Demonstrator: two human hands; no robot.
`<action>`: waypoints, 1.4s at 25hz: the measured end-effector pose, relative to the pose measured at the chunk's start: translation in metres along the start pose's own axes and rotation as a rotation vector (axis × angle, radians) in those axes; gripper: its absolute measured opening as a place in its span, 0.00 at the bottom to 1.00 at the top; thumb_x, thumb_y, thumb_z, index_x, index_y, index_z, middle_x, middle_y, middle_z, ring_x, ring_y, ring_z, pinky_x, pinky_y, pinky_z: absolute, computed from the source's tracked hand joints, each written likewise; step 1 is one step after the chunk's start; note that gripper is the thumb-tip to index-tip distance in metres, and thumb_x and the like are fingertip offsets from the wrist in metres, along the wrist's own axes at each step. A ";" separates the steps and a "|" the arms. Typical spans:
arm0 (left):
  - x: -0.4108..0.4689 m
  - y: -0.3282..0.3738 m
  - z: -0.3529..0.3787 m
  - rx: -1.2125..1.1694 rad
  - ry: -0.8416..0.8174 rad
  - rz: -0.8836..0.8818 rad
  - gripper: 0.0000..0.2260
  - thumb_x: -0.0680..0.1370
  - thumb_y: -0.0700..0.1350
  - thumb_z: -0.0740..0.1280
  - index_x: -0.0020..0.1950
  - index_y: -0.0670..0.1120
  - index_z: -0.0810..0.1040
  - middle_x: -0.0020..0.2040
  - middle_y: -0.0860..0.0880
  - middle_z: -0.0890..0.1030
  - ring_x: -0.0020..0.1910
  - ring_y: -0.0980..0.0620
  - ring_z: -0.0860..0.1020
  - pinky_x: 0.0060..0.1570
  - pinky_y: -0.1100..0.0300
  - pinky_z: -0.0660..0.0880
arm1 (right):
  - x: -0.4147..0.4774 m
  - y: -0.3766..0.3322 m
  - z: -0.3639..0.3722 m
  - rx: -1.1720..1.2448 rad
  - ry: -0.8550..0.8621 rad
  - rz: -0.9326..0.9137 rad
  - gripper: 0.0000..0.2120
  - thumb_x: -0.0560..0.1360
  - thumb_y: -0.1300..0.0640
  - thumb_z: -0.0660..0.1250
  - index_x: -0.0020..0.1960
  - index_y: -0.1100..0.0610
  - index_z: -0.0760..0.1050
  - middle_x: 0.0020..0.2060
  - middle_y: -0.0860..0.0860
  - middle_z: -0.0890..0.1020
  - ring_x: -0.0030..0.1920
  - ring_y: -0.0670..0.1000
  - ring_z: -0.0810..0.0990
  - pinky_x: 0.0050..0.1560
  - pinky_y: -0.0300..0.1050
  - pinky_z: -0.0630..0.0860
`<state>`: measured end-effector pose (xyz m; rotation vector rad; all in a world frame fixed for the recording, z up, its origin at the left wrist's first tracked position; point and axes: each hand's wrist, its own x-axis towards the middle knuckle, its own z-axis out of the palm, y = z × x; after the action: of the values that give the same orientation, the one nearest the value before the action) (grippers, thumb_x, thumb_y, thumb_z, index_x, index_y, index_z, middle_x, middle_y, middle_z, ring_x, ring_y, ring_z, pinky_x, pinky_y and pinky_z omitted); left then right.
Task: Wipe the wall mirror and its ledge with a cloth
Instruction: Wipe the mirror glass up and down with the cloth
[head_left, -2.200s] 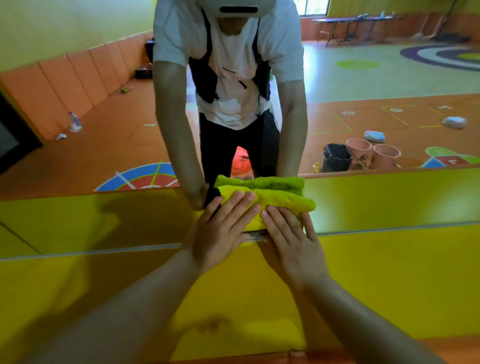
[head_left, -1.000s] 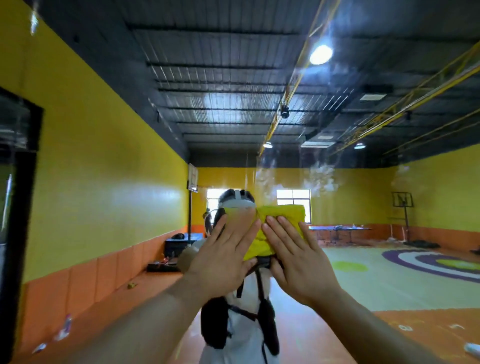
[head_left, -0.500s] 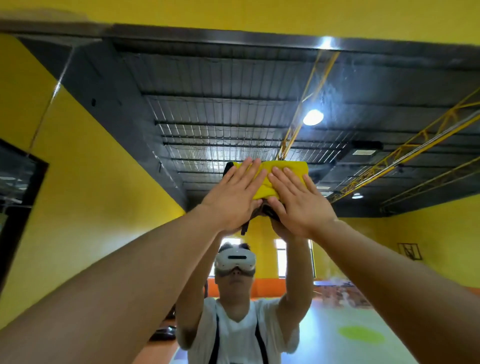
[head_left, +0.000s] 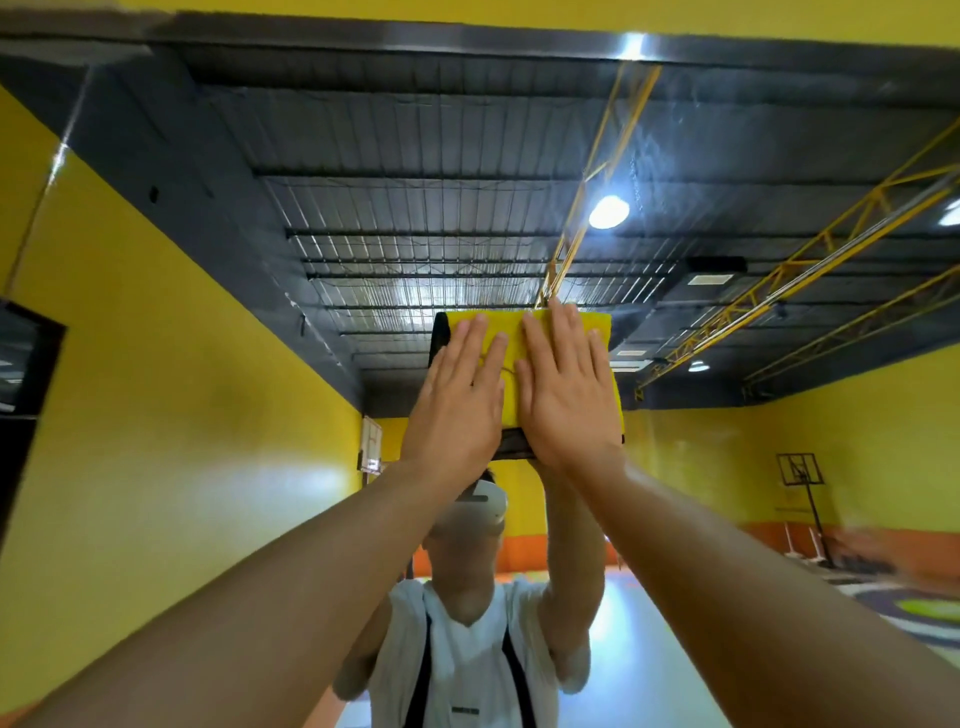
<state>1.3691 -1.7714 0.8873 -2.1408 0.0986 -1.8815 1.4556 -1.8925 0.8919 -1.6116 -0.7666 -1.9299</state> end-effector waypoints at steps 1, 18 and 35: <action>-0.003 0.000 0.007 0.069 0.012 -0.021 0.25 0.87 0.51 0.44 0.84 0.46 0.55 0.85 0.48 0.49 0.83 0.51 0.44 0.82 0.47 0.48 | 0.001 0.004 0.001 -0.008 -0.053 -0.006 0.25 0.86 0.48 0.50 0.81 0.54 0.61 0.81 0.55 0.59 0.82 0.56 0.52 0.81 0.58 0.50; 0.053 0.109 0.051 0.138 -0.011 -0.127 0.26 0.86 0.52 0.43 0.84 0.49 0.51 0.85 0.49 0.49 0.83 0.50 0.44 0.82 0.47 0.44 | 0.007 0.128 -0.024 0.097 -0.149 -0.085 0.28 0.83 0.46 0.47 0.82 0.48 0.59 0.82 0.51 0.58 0.83 0.52 0.50 0.82 0.54 0.42; -0.148 0.154 0.060 0.171 -0.121 -0.097 0.28 0.84 0.50 0.49 0.84 0.45 0.50 0.85 0.46 0.48 0.84 0.47 0.45 0.80 0.42 0.52 | -0.198 0.110 -0.060 0.083 -0.169 -0.159 0.25 0.86 0.49 0.53 0.82 0.53 0.58 0.82 0.55 0.56 0.83 0.56 0.51 0.80 0.61 0.53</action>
<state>1.4276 -1.8728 0.6992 -2.1697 -0.1874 -1.7359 1.5234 -2.0074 0.6997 -1.7236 -1.0582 -1.8583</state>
